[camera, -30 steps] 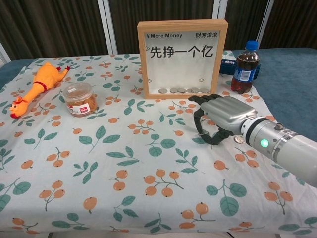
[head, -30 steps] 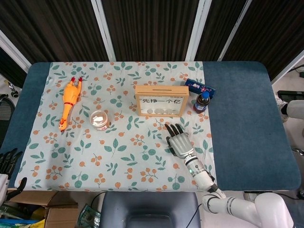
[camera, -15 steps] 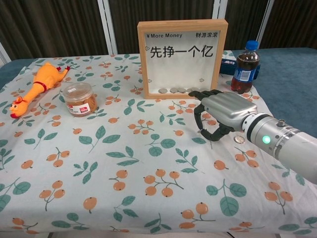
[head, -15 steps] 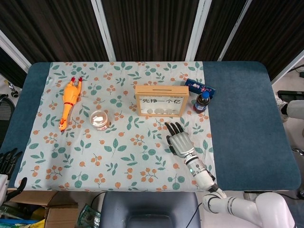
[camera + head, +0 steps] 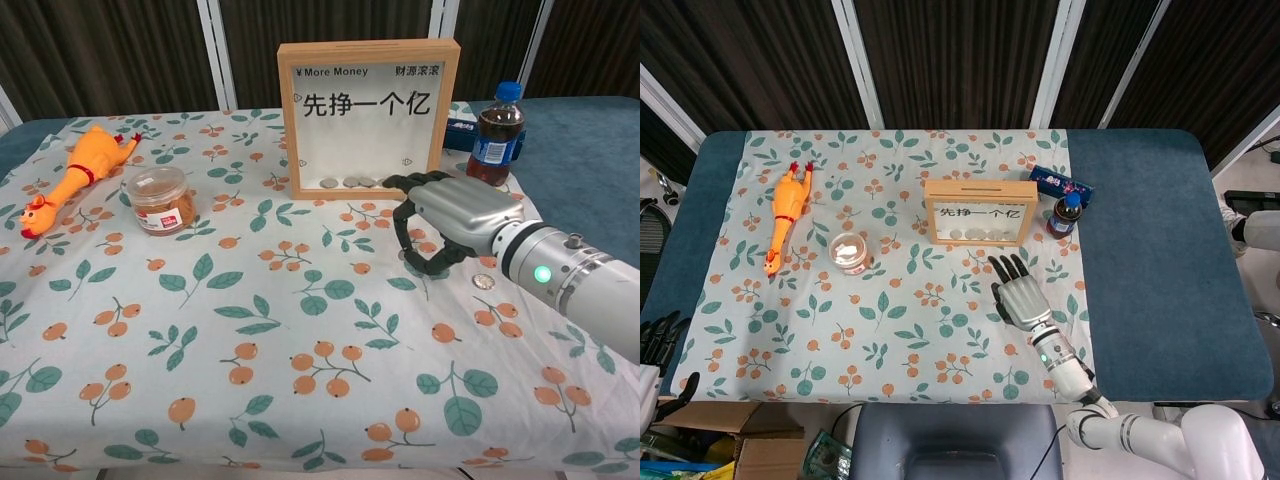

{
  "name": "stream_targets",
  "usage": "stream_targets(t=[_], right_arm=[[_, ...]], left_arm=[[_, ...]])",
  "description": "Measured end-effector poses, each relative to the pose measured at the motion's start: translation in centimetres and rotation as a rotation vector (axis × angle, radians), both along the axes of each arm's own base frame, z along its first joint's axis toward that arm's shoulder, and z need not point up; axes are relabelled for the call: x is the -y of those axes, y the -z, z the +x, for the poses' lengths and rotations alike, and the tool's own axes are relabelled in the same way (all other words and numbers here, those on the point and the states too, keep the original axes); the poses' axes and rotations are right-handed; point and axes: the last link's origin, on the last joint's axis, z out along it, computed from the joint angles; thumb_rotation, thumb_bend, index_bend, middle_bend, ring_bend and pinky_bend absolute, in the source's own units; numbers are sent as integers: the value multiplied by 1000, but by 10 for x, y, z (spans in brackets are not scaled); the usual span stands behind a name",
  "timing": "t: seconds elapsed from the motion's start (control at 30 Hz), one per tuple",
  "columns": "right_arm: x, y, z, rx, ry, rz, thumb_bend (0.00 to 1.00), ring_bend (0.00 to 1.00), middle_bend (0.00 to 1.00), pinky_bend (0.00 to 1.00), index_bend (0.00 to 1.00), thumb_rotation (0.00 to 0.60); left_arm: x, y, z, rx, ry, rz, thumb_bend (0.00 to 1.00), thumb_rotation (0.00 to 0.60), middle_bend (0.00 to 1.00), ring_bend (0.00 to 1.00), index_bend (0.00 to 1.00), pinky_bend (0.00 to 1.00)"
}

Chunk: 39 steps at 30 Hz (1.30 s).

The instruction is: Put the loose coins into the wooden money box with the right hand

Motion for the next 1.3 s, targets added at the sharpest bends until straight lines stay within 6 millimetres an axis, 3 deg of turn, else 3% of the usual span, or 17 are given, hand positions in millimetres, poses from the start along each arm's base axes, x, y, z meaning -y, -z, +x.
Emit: stream_targets(t=[0.2,0.4,0.53,0.8,1.0,1.3], right_arm=[[-3,-17,9,38,-47,-39,626,0,154,0,732,600],[7,-68,36,128,-101,-152,626,0,154,0,731,600],[27,-114,60,159,-132,-259,625,0,154,0,728,600],[61,-164,109,266,-115,-378,625,0,154,0,726,600],[80,-168,132,214,-102,-415,625,0,154,0,726,600],[109,-151,152,65,-37,-426,625,0,154,0,717,600]], left_arm=[[0,-1,0,1,-4,5,408,600,0,0,0,0],[1,1,1,-6,1,2,409,600,0,0,0,0],[0,2,1,-7,0,3,410,600,0,0,0,0],[2,-1,1,-3,-1,20,413,600,0,0,0,0],[0,2,1,-7,1,5,414,600,0,0,0,0],[-2,3,0,-10,-2,-2,414,600,0,0,0,0]])
